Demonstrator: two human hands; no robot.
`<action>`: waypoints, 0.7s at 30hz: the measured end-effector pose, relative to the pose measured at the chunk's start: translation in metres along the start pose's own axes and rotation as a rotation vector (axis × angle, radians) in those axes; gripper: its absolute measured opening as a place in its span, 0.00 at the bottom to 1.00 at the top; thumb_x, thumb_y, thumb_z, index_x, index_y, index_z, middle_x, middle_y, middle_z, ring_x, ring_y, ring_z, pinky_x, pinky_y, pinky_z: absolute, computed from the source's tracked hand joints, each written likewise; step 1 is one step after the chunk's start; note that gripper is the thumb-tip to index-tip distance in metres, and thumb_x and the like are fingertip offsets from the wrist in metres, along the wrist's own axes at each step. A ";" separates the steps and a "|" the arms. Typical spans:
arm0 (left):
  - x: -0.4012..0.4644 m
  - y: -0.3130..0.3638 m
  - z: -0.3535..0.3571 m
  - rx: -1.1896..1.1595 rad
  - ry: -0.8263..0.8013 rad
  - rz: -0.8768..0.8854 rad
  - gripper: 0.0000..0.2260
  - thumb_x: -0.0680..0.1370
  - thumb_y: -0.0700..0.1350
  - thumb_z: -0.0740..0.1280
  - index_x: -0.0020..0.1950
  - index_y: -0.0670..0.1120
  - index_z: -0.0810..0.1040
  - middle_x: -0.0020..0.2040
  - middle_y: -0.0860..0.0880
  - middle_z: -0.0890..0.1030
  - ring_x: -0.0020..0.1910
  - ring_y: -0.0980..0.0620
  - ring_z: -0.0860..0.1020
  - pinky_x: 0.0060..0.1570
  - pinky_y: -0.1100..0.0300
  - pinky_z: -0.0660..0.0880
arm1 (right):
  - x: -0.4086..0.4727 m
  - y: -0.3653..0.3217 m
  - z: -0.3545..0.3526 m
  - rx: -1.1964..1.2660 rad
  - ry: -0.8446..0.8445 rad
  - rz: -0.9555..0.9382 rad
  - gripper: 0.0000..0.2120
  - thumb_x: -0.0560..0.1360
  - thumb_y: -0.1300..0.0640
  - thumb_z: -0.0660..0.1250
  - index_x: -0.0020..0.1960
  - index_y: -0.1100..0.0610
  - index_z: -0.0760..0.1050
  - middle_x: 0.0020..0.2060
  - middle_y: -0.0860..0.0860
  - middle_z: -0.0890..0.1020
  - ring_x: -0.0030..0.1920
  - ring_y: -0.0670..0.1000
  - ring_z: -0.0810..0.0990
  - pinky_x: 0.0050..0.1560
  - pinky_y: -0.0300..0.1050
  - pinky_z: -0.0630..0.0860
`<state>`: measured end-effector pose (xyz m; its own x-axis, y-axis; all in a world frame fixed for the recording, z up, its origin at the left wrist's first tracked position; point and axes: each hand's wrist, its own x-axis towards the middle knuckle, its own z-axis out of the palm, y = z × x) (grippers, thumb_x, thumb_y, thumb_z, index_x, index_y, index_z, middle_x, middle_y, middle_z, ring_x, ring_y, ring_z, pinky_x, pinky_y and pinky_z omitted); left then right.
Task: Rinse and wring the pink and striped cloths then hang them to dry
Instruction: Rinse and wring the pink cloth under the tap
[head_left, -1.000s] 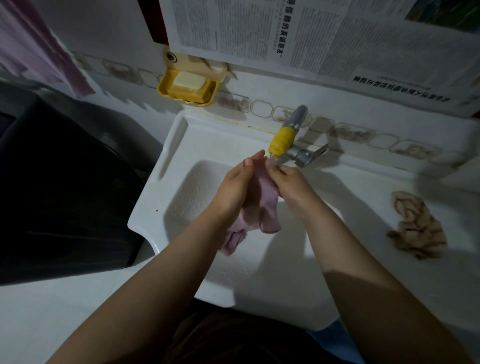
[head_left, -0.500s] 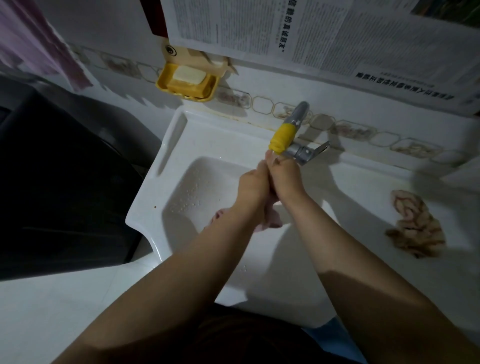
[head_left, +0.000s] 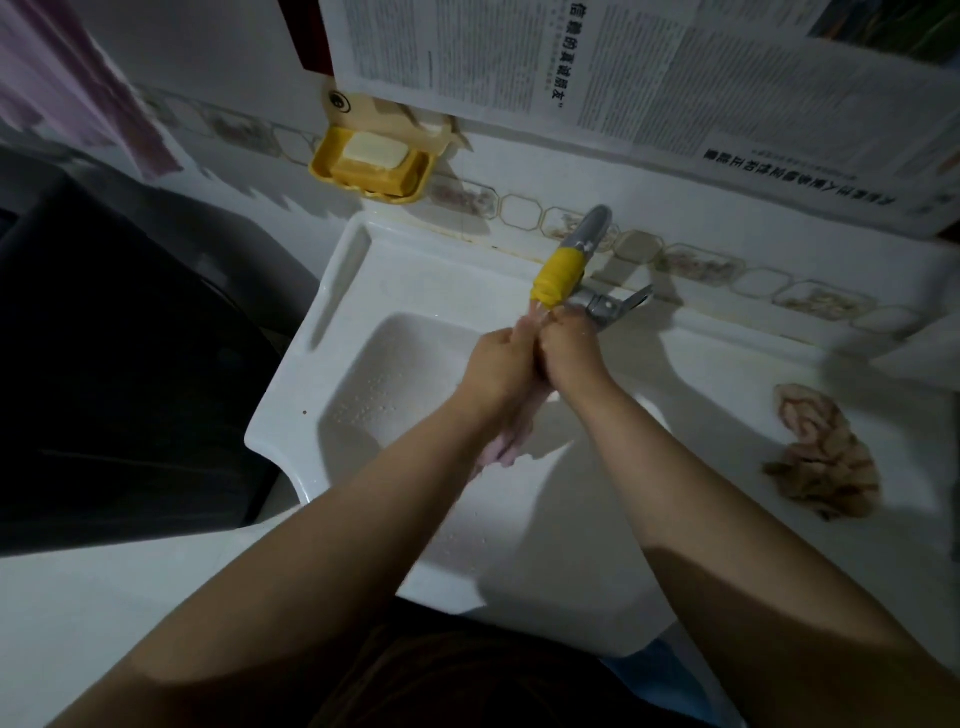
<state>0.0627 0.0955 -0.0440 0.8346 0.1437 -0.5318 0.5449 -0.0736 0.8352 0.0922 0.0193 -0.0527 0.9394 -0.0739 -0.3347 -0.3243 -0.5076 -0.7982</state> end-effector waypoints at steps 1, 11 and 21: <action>-0.003 0.000 0.002 -0.034 -0.005 -0.012 0.19 0.83 0.50 0.54 0.51 0.38 0.78 0.49 0.38 0.82 0.38 0.50 0.79 0.35 0.63 0.74 | 0.002 0.000 -0.003 0.015 0.020 -0.003 0.20 0.79 0.53 0.60 0.30 0.58 0.71 0.33 0.56 0.77 0.42 0.57 0.78 0.49 0.53 0.75; -0.006 -0.012 -0.018 -0.222 -0.308 -0.156 0.23 0.83 0.55 0.53 0.53 0.38 0.79 0.48 0.39 0.81 0.50 0.42 0.79 0.58 0.50 0.75 | 0.002 0.018 -0.021 -0.094 -0.026 -0.107 0.15 0.81 0.53 0.58 0.36 0.53 0.71 0.43 0.58 0.80 0.45 0.54 0.78 0.44 0.41 0.67; 0.017 0.008 -0.050 0.379 -0.269 0.075 0.35 0.79 0.66 0.48 0.44 0.37 0.79 0.36 0.42 0.76 0.34 0.48 0.72 0.36 0.58 0.71 | -0.001 0.017 -0.045 -0.093 -0.363 -0.133 0.19 0.79 0.48 0.60 0.45 0.64 0.78 0.37 0.54 0.78 0.38 0.49 0.75 0.41 0.43 0.70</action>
<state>0.0773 0.1468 -0.0393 0.8367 -0.1331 -0.5312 0.4318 -0.4363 0.7894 0.0905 -0.0281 -0.0438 0.8669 0.2979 -0.3997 -0.1750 -0.5689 -0.8035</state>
